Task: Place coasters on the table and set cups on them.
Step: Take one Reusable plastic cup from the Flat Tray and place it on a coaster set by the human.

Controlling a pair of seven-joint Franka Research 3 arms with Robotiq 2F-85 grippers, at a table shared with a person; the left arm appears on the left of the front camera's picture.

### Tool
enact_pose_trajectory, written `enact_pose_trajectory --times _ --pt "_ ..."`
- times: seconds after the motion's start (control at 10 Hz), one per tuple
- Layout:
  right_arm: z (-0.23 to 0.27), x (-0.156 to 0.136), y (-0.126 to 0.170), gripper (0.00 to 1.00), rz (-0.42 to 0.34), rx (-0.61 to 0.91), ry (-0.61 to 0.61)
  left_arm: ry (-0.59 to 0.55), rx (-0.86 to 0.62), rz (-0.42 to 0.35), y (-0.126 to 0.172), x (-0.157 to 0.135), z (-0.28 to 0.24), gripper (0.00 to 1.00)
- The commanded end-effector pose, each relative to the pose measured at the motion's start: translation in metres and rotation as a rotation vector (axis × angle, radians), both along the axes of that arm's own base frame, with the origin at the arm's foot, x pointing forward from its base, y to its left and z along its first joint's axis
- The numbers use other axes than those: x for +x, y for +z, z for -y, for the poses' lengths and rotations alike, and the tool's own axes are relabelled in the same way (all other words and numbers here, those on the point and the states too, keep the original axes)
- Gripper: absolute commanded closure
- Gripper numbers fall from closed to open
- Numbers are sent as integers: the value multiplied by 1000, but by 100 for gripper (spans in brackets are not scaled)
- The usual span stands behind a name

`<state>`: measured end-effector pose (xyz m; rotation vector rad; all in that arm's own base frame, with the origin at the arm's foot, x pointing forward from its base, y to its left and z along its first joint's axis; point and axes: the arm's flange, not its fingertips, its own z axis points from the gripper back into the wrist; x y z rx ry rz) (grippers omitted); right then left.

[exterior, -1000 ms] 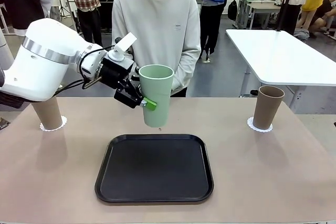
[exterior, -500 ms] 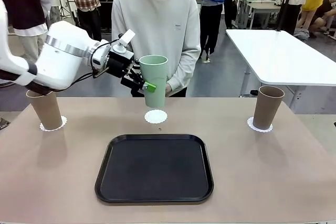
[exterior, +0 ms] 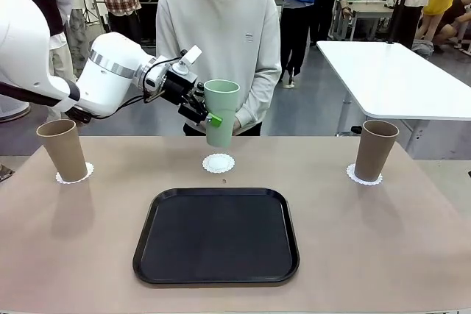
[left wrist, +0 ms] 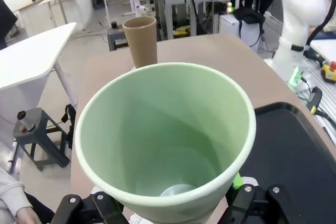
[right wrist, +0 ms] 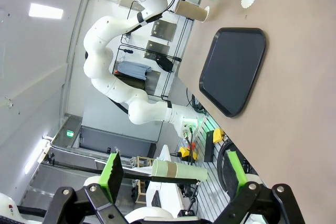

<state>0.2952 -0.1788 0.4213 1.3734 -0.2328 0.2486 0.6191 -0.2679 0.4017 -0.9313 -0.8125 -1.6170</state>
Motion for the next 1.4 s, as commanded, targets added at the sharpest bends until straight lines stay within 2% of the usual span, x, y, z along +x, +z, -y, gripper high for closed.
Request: enact_pose_trajectory --times 0.0,0.2,0.3,1.0,1.2,1.3 --pt "-1 -1 -1 0 4 8 4 -47 33 4 3 9 5 12" --pt "-1 -1 -1 0 4 8 4 -68 12 41 13 -12 6 12" --pt "-1 -1 -1 0 4 8 4 -29 26 16 -2 2 4 12" --pt "-1 -1 -1 0 4 8 4 -32 24 13 -4 2 3 12" --pt "-1 -1 -1 0 4 8 4 -151 -62 36 -13 14 -5 12" --pt "-1 -1 -1 0 4 8 4 -150 -98 33 -16 18 -4 12"
